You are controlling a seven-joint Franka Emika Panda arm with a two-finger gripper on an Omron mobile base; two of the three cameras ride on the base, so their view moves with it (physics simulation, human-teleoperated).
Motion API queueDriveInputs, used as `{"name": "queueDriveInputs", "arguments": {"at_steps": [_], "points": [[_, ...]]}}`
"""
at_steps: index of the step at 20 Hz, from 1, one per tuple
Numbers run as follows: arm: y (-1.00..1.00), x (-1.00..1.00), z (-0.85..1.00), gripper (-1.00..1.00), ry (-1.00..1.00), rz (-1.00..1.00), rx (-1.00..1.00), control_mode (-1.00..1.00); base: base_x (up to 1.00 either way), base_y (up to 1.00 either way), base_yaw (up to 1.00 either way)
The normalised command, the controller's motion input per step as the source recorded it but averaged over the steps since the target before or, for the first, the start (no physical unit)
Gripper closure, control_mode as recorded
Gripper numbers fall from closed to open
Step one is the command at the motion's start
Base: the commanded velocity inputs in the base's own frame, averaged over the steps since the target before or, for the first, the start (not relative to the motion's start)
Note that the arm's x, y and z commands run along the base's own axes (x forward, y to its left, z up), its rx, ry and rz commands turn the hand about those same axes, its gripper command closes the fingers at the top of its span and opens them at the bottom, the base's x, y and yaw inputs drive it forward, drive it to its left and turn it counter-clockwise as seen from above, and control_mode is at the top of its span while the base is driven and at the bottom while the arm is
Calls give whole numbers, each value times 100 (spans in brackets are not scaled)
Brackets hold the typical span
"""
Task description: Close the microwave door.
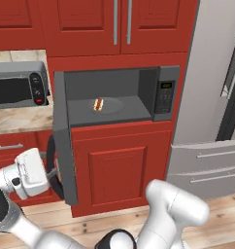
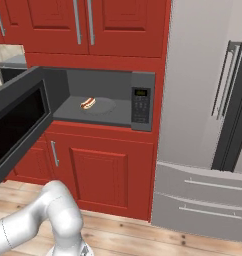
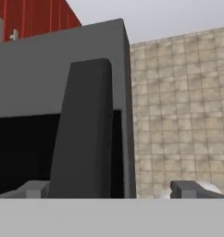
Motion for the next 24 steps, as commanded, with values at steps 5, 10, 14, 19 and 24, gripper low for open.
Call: {"name": "queueDriveInputs", "arguments": {"at_steps": [5, 10, 14, 19, 24], "points": [[-100, -1, 0, -100, 11, -22, 0, -100, 0, 0, 0], [-100, 1, -1, -100, 8, -9, 0, -100, 0, 0, 0], [-100, 7, -18, -100, -1, 37, 0, -100, 0, 0, 0], [-100, 25, -9, -100, -3, 49, 5, -100, 0, 0, 0], [-92, 41, 2, -100, 14, 30, 0, -100, 0, 0, 0]]}}
